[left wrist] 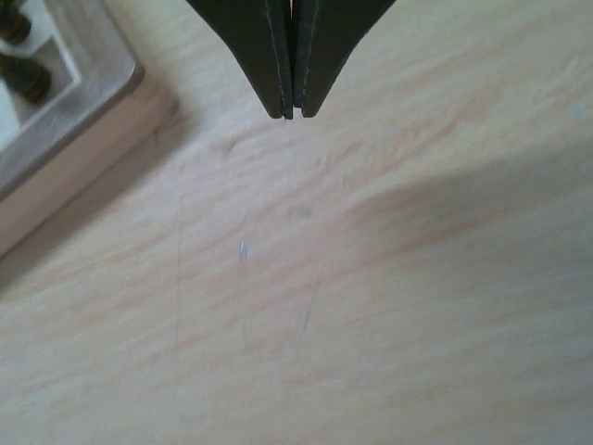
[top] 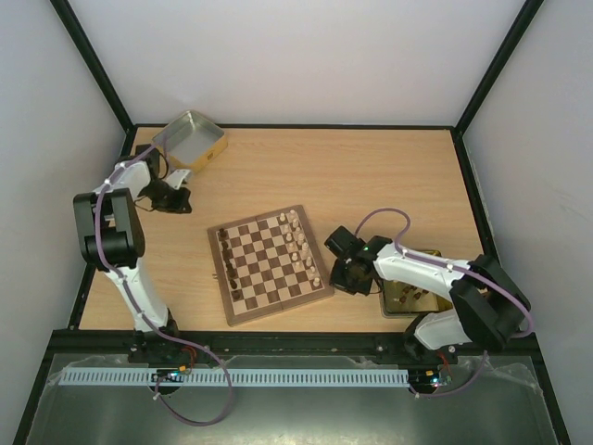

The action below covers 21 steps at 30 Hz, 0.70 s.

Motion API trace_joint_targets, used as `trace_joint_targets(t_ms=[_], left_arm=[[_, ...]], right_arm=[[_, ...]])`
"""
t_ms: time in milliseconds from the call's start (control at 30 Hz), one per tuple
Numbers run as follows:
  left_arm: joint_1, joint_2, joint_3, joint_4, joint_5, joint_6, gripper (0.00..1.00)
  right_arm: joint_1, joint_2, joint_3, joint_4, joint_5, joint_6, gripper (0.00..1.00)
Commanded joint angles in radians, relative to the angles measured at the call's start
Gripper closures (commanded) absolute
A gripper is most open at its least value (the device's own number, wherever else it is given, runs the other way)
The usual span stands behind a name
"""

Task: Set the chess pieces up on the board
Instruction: Move the chessboard to the center of the board.

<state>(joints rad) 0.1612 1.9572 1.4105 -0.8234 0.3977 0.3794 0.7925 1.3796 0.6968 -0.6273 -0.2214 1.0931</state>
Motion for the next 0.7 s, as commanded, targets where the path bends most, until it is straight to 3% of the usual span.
trace_joint_targets(t_ms=[0, 233, 667], left_arm=[[0.021, -0.069, -0.075, -0.125, -0.053, 0.089, 0.98], [0.029, -0.093, -0.153, -0.186, -0.002, 0.135, 0.98], [-0.006, 0.010, -0.111, -0.272, 0.154, 0.129, 0.98]], right_arm=[[0.004, -0.023, -0.028, -0.045, 0.029, 0.020, 0.98], [0.004, 0.003, -0.024, -0.039, 0.031, -0.005, 0.98], [0.005, 0.034, -0.008, -0.014, 0.035, -0.007, 0.98]])
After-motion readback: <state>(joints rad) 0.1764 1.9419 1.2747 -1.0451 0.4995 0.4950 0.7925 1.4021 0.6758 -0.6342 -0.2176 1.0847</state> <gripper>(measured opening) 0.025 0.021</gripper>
